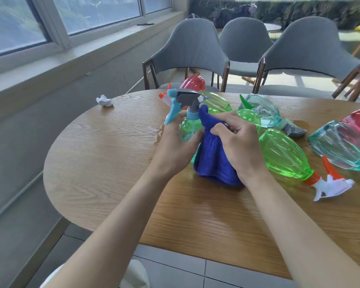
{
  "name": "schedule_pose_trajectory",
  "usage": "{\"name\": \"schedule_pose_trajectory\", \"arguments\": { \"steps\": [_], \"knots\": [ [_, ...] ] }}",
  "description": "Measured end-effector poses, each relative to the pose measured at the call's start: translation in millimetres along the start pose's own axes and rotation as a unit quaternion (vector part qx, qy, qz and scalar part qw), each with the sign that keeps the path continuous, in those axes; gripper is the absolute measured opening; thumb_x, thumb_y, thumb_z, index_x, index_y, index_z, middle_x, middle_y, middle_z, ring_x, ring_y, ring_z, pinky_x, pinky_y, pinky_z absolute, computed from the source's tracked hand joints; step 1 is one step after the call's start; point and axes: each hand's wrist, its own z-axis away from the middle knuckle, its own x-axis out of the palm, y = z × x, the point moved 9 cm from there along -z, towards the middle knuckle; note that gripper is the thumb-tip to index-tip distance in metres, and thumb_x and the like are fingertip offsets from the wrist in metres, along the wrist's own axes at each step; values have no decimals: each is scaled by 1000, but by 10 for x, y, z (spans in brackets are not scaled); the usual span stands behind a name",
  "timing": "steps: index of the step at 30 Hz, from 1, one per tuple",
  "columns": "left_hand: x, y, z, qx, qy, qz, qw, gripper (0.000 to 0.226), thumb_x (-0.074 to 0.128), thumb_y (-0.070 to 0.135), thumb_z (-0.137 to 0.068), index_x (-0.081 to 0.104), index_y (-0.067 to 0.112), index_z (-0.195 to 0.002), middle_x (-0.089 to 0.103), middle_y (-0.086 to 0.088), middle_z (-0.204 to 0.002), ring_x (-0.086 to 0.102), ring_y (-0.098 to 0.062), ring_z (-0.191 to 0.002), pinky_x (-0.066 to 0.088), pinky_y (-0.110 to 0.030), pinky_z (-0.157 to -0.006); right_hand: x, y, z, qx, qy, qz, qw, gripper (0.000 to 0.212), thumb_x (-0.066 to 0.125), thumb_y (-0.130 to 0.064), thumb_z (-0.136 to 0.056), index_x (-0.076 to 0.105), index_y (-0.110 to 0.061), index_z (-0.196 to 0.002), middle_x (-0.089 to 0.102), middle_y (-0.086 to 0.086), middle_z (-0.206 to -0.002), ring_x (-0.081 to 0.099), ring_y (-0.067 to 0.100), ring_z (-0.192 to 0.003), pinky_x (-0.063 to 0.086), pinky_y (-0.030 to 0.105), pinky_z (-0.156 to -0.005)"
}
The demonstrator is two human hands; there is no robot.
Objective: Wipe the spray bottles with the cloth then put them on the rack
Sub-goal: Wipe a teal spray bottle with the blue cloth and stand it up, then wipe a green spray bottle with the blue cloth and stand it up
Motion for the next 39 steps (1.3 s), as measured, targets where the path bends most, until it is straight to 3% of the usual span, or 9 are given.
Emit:
{"name": "schedule_pose_trajectory", "arguments": {
  "steps": [3,8,13,18,24,30,33,36,39],
  "knots": [
    [-17,10,-11,-5,-22,-9,1000,47,79,30,-97,55,37,-137,62,22,-125,60,1,-119,53,-36,-106,1,58,-11,22,15,-9,1000,30,61,-5,-97,80,-18,-116,77,-4,-111,70,7,-91,51,20,-81],
    [-250,-39,-82,-5,47,-76,996,60,77,33,-98,51,23,-151,60,2,-148,57,-19,-135,49,-45,-113,55,113,-23,49,16,-16,999,29,62,-8,-99,77,-25,-116,78,-6,-99,69,6,-79,52,21,-73],
    [-509,-192,-162,-23,112,-89,989,53,72,31,-99,51,24,-147,63,1,-133,63,-20,-120,54,-49,-106,137,157,-46,61,3,-14,998,29,62,-8,-98,79,-23,-114,78,-8,-90,67,7,-73,51,20,-69],
    [-541,-365,-135,-49,116,-136,983,89,84,45,-88,34,21,-157,49,-5,-143,53,-22,-133,48,-40,-110,248,161,-69,61,-10,-14,998,29,61,-8,-98,79,-26,-112,79,-8,-98,70,7,-83,52,20,-75],
    [-673,-517,-211,-81,140,-148,976,86,89,30,-87,37,12,-153,44,-1,-132,48,-13,-111,32,-15,-88,334,171,-67,63,-21,-3,998,29,61,-9,-99,78,-26,-115,79,-9,-104,71,6,-90,51,21,-82],
    [-691,-607,-301,-92,148,-164,971,81,85,38,-91,40,8,-151,54,-11,-140,56,-27,-128,44,-32,-102,394,178,-59,52,-44,10,998,32,61,-10,-102,74,-33,-120,75,-12,-119,69,7,-111,50,25,-100],
    [-729,-549,-205,-123,181,-219,951,92,82,52,-89,36,3,-153,46,-14,-145,49,-34,-133,46,-48,-110,400,142,-50,44,-51,10,998,34,60,-9,-104,72,-39,-116,74,-20,-117,67,-2,-109,47,15,-96],
    [-722,-264,-31,-86,234,-223,942,63,77,54,-92,46,13,-128,49,-5,-127,55,-30,-115,50,-49,-96,364,133,-74,50,-44,11,998,33,59,-10,-105,72,-38,-118,75,-22,-110,69,-2,-103,49,14,-92],
    [-541,-144,-26,-71,180,-161,968,38,69,48,-99,46,20,-113,60,4,-106,62,-23,-98,52,-45,-86,281,135,-96,58,-23,8,998,33,59,-11,-105,72,-36,-120,73,-24,-105,69,0,-100,51,21,-95]
  ]
}}
